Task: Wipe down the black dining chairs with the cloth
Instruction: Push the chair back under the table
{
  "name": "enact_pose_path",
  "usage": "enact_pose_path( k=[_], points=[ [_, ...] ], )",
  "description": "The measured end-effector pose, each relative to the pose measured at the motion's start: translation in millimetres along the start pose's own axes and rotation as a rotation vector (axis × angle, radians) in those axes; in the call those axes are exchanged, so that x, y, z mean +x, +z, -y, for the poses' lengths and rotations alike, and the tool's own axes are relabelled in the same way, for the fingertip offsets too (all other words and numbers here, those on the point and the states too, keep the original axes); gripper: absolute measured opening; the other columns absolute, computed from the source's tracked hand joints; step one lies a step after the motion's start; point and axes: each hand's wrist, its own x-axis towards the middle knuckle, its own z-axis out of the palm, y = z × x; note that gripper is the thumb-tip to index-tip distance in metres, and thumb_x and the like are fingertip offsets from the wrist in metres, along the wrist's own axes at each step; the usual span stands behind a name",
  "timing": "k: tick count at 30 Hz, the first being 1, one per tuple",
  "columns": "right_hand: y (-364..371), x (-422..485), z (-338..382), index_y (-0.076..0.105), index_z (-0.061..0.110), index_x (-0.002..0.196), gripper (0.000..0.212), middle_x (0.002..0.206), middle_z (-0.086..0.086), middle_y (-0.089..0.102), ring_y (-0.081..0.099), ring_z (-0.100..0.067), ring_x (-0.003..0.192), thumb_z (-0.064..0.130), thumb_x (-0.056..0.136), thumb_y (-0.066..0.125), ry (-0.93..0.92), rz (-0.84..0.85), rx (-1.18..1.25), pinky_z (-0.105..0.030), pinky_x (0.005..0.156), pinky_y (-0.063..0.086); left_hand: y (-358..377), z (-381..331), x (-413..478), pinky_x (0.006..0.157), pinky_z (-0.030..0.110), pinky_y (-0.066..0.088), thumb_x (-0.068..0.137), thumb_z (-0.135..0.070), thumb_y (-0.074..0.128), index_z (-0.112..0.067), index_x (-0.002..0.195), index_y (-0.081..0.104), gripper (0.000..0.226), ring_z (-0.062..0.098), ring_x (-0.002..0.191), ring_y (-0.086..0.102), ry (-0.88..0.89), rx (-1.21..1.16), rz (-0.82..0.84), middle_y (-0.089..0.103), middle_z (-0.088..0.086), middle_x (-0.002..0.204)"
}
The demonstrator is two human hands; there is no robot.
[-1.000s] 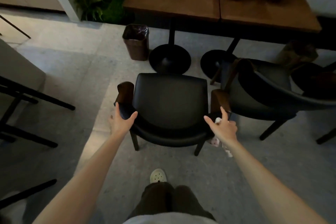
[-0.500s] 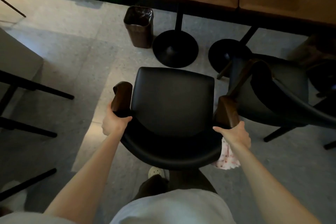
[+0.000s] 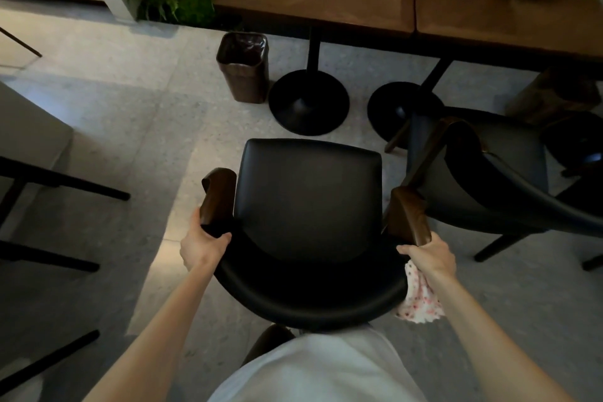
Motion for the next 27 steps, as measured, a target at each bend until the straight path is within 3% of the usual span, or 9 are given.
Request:
enact_pose_path(
  k=[16,27],
  points=[
    [-6,63,82,0.055,0.017,0.124,0.048,0.115,-0.009,0.062,0.058,-0.033,0.109,0.027,0.081,0.075,-0.071,-0.039,0.145,-0.041,0.093,0.045,12,-88,87,0.106,0.046,0.039,0.08,-0.021,0.076,-0.026,0.148,0.031,0.082,0.034,0.127,0.048,0.062,0.003,-0.019,0.051,0.009,0.139],
    [-9,125,140,0.055,0.018,0.126,0.049,0.111,-0.007,0.062,0.058,-0.033,0.108,0.028,0.083,0.073,-0.071,-0.07,0.133,-0.042,0.091,0.045,40,-146,154,0.101,0.047,0.042,0.08,-0.019,0.075,-0.027,0.142,0.039,0.073,0.035,0.121,0.052,0.119,0.036,-0.061,0.057,0.009,0.131]
  ],
)
